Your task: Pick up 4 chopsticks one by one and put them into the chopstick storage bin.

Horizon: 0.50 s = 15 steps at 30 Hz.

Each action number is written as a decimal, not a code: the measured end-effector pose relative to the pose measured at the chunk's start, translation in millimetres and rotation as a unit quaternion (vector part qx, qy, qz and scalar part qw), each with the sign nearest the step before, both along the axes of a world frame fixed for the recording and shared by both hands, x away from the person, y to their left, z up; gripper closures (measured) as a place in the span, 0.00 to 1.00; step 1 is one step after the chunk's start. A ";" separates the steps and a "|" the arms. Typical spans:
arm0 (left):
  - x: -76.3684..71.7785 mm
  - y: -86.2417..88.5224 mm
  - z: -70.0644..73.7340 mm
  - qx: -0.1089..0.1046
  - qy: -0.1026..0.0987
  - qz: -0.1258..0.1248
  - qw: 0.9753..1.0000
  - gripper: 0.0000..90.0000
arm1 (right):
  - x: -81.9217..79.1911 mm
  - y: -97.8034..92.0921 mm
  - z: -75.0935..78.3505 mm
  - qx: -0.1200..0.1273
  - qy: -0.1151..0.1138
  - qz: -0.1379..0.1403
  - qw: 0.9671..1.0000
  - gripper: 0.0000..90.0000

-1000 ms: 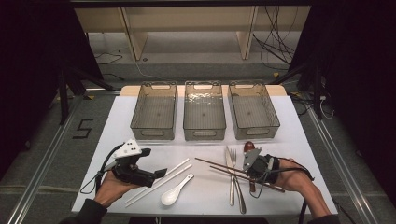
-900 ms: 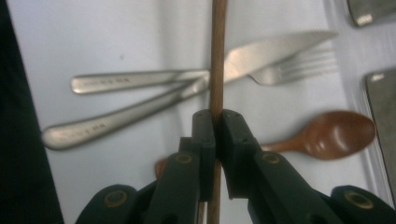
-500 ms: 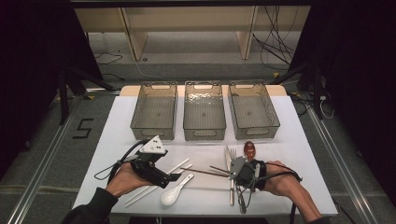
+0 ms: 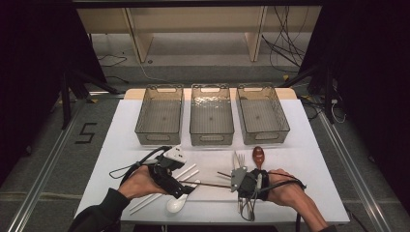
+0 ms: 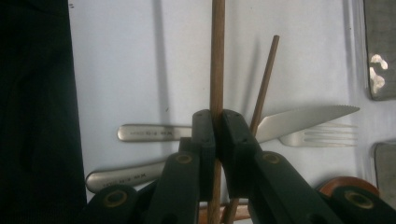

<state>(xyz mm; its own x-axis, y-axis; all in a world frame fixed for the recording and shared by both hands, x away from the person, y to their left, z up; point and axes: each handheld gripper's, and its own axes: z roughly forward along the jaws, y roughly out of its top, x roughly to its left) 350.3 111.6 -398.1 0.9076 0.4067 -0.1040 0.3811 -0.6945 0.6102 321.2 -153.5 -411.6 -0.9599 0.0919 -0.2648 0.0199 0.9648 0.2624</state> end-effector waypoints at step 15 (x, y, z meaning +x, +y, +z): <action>-1.5 -21.2 -7.2 0.043 0.023 -0.058 0.997 0.28 | -6.9 10.1 1.7 -0.006 -0.006 0.027 1.000 0.94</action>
<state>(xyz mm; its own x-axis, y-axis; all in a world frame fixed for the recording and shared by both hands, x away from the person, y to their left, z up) 348.8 90.4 -405.4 0.9441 0.3087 -0.1154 0.3213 -0.7846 0.5303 314.3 -143.5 -409.8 -0.9602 0.0366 -0.2769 -0.0357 0.9672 0.2516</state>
